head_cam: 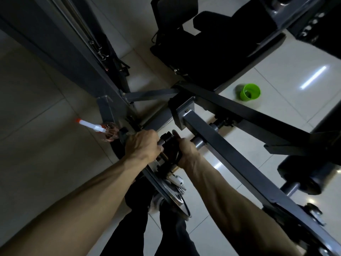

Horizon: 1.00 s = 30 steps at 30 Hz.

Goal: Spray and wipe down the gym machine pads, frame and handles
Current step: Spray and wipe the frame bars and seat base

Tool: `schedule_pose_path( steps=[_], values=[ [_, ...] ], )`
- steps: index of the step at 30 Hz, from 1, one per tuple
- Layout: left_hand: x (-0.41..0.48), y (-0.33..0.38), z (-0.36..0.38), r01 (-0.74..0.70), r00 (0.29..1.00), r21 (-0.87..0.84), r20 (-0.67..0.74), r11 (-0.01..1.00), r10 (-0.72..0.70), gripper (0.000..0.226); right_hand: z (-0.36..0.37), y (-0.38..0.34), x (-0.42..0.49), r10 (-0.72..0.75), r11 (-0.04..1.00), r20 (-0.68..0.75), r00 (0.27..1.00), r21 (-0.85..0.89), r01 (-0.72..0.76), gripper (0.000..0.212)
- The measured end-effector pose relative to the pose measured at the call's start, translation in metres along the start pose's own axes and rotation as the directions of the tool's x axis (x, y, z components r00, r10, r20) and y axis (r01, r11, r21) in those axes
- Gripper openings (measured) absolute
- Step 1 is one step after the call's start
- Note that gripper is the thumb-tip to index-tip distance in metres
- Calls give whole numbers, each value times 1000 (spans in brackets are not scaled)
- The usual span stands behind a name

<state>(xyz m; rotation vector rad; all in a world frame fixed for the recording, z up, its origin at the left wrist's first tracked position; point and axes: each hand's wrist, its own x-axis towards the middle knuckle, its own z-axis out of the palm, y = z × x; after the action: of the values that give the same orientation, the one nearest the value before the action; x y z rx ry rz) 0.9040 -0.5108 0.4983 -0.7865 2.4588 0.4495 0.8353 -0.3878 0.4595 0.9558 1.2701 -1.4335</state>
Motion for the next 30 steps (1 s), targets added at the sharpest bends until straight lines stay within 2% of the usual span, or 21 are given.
schedule_pose_path(
  steps=[3, 4, 6, 8, 10, 12, 14, 15, 17, 19, 21, 23, 25, 26, 27, 28, 30],
  values=[
    [0, 0, 2, 6, 1000, -4, 9, 1000, -6, 38, 4, -15, 14, 81, 979, 84, 993, -191, -64, 28],
    [0, 0, 2, 6, 1000, 0, 12, 1000, -6, 42, 7, -21, 16, 80, 971, 128, 989, -232, -49, 29],
    [-1, -1, 2, 9, 1000, 2, 17, 1000, -9, 43, 14, -28, 19, -14, 923, 185, 983, -376, 84, 29],
    [-1, 0, 0, 7, 1000, 5, 14, 1000, -7, 37, 13, -24, 20, -184, 823, 262, 947, -486, 294, 29],
    [-1, 0, 0, 11, 1000, 6, 12, 1000, -11, 34, 3, -18, 19, -330, 722, 337, 882, -512, 465, 26],
    [-1, 0, 0, 8, 1000, -5, -3, 1000, -8, 32, -5, -17, 13, -438, 547, 424, 793, -574, 609, 29],
    [-3, -1, -2, 3, 1000, -17, -5, 1000, -3, 30, -2, -26, 5, -471, 379, 492, 732, -636, 672, 35],
    [-5, -1, -4, 0, 1000, -18, 11, 1000, 0, 29, 1, -32, -1, -485, 311, 498, 718, -669, 675, 34],
    [-9, -3, -11, -16, 999, -53, 45, 998, 18, 23, 10, -40, -15, -542, 241, 481, 689, -697, 675, 33],
    [-11, -8, -23, -29, 998, -239, 44, 971, 40, 14, 16, -36, -24, -588, 208, 469, 660, -700, 683, 31],
    [-14, -21, -40, -51, 999, -484, -30, 874, 42, 22, 16, -23, -32, -652, 112, 451, 610, -737, 666, 24],
    [-20, -36, -60, -83, 995, -582, -88, 809, 39, 32, 6, -15, -24, -719, -77, 432, 544, -828, 556, 21],
    [-23, -49, -69, -117, 992, -585, -99, 803, 73, 34, -5, -15, -11, -696, -210, 415, 586, -898, 386, 25],
    [-23, -57, -68, -147, 989, -582, -102, 800, 107, 33, -9, -12, -6, -691, -216, 366, 623, -927, 305, 23],
    [-24, -62, -68, -169, 986, -589, -100, 790, 136, 32, -11, -10, -4, -718, -205, 314, 621, -948, 242, 22],
    [-24, -65, -68, -197, 980, -605, -104, 772, 168, 32, -11, -10, -3, -784, -172, 260, 564, -964, 204, 22],
    [-21, -78, -68, -230, 968, -657, -82, 718, 236, 35, 3, -6, -18, -898, -58, 162, 408, -965, 255, 25]
  ],
)
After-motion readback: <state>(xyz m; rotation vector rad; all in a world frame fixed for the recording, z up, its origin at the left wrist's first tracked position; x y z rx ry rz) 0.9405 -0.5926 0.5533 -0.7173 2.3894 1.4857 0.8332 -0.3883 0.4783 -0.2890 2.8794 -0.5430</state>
